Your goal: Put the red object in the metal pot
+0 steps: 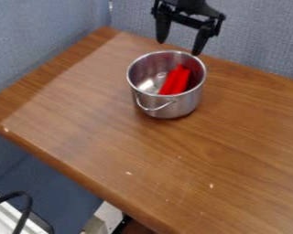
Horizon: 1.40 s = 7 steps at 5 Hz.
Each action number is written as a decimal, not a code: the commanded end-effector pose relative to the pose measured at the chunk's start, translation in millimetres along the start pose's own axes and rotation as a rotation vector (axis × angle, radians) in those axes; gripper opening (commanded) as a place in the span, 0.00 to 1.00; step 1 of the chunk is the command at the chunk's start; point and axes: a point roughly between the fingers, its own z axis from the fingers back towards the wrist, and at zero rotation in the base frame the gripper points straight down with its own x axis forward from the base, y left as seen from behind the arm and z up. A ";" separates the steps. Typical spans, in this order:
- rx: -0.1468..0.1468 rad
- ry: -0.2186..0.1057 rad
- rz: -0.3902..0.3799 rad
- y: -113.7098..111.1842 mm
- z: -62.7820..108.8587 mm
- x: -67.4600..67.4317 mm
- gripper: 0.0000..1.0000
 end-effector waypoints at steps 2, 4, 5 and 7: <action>-0.046 -0.068 -0.171 20.2 28.7 -13.8 1.00; -0.048 -0.063 -0.257 25.7 1.4 -15.3 1.00; -0.059 -0.062 -0.266 18.0 -10.5 -14.1 1.00; -0.069 -0.054 -0.250 23.0 -6.3 -26.6 1.00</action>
